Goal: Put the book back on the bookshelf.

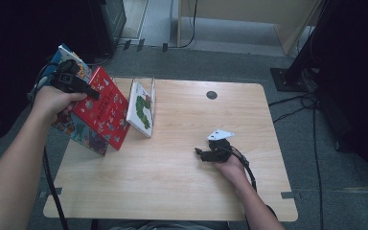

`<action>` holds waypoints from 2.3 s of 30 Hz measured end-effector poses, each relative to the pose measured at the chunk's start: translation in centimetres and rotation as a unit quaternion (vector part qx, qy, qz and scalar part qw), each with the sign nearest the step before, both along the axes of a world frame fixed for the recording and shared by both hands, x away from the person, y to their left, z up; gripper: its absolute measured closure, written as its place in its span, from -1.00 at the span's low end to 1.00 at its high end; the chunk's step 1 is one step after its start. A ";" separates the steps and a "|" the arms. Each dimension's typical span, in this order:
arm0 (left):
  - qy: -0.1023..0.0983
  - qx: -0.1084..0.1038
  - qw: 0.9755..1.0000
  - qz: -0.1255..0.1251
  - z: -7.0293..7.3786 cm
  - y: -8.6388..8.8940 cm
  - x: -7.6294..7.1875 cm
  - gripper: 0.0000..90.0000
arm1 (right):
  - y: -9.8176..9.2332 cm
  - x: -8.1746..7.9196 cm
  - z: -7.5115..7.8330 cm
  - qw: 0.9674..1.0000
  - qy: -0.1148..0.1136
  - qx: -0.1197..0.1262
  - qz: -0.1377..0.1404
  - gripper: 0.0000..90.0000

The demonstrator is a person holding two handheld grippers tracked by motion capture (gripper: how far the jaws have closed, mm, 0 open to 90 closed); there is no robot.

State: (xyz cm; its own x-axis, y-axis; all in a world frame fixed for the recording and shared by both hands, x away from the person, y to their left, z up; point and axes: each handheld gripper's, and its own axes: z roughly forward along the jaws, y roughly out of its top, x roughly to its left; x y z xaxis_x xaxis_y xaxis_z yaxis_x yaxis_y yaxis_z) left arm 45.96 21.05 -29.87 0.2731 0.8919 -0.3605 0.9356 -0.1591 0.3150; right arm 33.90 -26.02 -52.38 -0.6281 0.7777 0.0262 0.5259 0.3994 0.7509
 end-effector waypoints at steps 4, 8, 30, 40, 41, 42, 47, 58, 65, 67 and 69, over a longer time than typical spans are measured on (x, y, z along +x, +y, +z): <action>0.010 0.013 1.000 0.013 -0.1 0.3 0.1 0.75 | 0.0 0.0 0.0 1.000 0.000 0.000 0.000 -0.40; 0.006 0.001 1.000 0.024 -0.1 0.6 0.3 0.77 | 0.0 -0.1 0.0 1.000 -0.001 0.001 0.001 -0.38; -0.046 -0.041 0.993 0.097 -0.2 1.4 3.2 0.76 | 0.2 -0.4 0.0 1.000 -0.003 0.002 -0.010 -0.32; -0.057 -0.053 0.992 0.098 -1.0 1.0 3.6 0.74 | 0.2 -0.5 0.0 1.000 -0.004 0.002 -0.012 -0.30; -0.057 -0.056 0.992 0.097 -0.9 1.0 3.5 0.72 | 0.2 -0.5 0.0 1.000 -0.004 0.002 -0.012 -0.30; -0.058 -0.058 0.992 0.098 -0.8 1.0 3.5 0.63 | 0.2 -0.5 0.0 1.000 -0.004 0.002 -0.012 -0.30; -0.056 -0.038 0.993 0.093 -0.3 1.2 3.2 0.28 | 0.2 -0.5 0.0 1.000 -0.004 0.002 -0.012 -0.30; -0.084 -0.052 0.991 0.092 2.0 2.4 1.6 0.02 | 0.2 -0.7 0.0 1.000 -0.003 0.003 -0.011 -0.30; -0.106 -0.051 0.990 0.080 3.8 2.3 -0.6 -0.03 | 0.1 -0.9 0.0 1.000 -0.001 0.001 -0.006 -0.39; -0.109 -0.049 0.990 0.073 4.0 2.0 -1.1 -0.03 | 0.1 -0.9 0.0 1.000 -0.002 0.000 -0.004 -0.41; -0.110 -0.048 0.991 0.064 3.9 1.6 -1.7 -0.04 | 0.1 -0.9 0.0 1.000 -0.001 0.000 -0.003 -0.43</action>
